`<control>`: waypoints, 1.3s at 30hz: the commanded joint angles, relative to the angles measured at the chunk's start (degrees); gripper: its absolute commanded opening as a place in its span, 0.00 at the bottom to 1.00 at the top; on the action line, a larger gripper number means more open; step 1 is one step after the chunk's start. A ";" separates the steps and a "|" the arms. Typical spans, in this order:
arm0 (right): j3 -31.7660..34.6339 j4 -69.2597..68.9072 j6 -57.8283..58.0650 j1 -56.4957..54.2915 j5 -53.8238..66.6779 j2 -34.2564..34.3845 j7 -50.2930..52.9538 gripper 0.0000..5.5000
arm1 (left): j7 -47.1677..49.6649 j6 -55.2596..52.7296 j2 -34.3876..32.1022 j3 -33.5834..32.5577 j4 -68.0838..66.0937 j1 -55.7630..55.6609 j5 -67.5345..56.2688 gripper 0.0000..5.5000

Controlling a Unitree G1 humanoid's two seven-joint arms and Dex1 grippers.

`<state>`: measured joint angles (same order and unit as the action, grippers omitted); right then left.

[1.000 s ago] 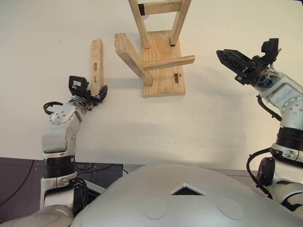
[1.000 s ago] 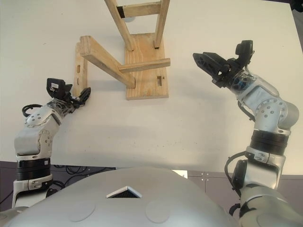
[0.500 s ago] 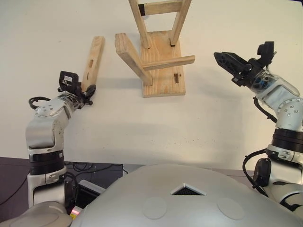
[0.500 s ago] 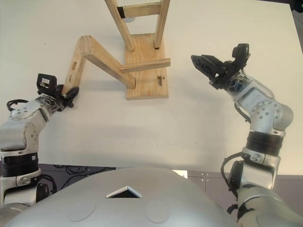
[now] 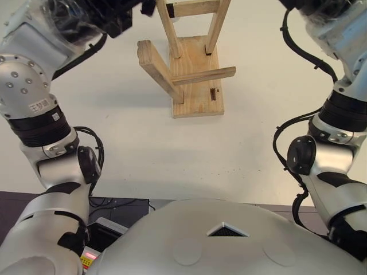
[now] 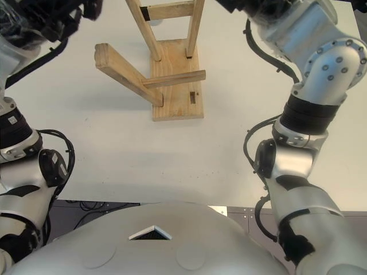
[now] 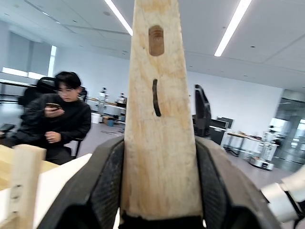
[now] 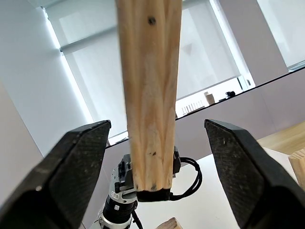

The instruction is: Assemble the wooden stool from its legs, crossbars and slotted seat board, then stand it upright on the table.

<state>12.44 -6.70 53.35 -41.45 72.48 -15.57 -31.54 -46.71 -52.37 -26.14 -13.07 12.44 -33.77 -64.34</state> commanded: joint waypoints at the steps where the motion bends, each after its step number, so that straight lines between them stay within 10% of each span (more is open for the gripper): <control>1: -0.74 0.70 -0.74 -2.75 0.58 2.40 1.08 0.66 | 0.15 -0.58 -0.06 0.87 1.56 0.90 -1.36 0.37; 12: 0.53 2.86 -0.19 -4.10 3.78 1.00 0.75 0.37 | 1.03 -1.39 -0.42 0.77 1.19 1.46 -4.08 0.37; 26: -1.40 9.08 -10.08 2.69 -14.12 -5.77 -8.73 0.37 | 1.03 -0.08 -6.94 -3.71 -5.07 8.78 -0.05 0.75; 39: -11.07 20.89 -29.17 17.67 -38.66 -6.99 -24.58 0.37 | 6.28 4.04 -3.30 -4.77 -8.34 11.74 4.61 0.76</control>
<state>1.44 15.88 24.32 -25.25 34.20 -21.11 -54.97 -41.05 -48.45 -29.28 -17.58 4.42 -22.54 -60.32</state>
